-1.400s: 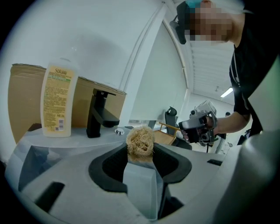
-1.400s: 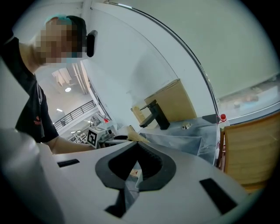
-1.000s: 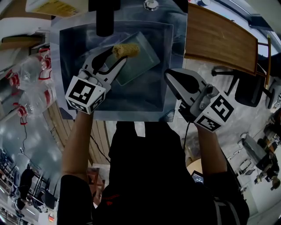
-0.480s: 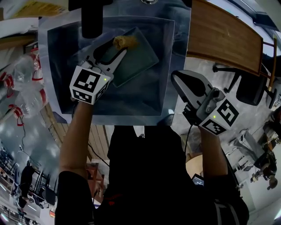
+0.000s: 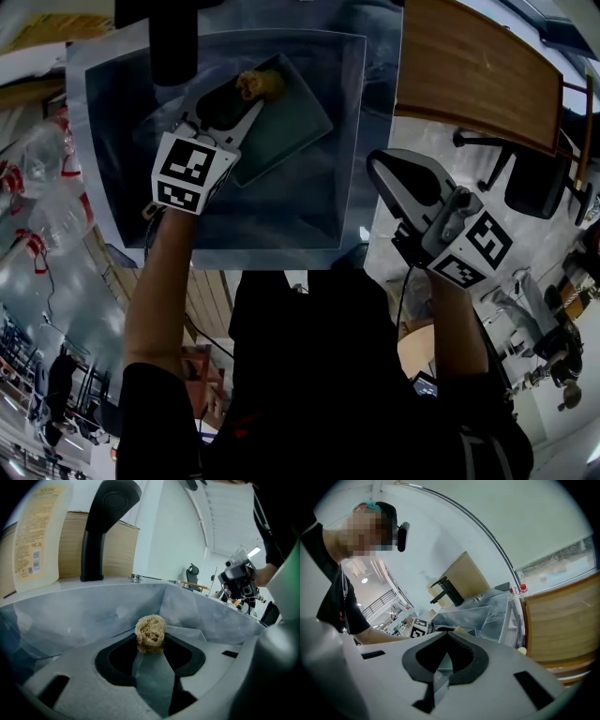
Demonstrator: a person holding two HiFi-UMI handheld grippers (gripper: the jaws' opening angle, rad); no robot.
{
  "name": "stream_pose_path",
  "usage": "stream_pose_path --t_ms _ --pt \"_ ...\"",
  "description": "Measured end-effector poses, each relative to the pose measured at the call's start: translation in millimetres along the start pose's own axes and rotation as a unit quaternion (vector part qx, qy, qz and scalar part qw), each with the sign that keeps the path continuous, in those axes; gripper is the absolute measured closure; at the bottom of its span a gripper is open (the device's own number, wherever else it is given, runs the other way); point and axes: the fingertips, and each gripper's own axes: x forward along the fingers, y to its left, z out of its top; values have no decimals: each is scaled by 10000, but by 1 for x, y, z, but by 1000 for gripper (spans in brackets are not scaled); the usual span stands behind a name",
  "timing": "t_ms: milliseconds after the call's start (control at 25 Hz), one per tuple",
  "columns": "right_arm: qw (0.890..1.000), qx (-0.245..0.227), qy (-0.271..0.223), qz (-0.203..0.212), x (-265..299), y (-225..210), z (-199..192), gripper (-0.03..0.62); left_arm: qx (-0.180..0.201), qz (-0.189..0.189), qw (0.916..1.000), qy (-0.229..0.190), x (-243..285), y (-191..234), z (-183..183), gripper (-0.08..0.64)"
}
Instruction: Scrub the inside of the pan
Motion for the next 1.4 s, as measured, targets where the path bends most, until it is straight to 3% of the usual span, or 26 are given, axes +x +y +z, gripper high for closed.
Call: stream_pose_path --t_ms 1400 --pt "10000 36 -77 27 -16 12 -18 588 -28 -594 9982 111 -3 -78 -15 380"
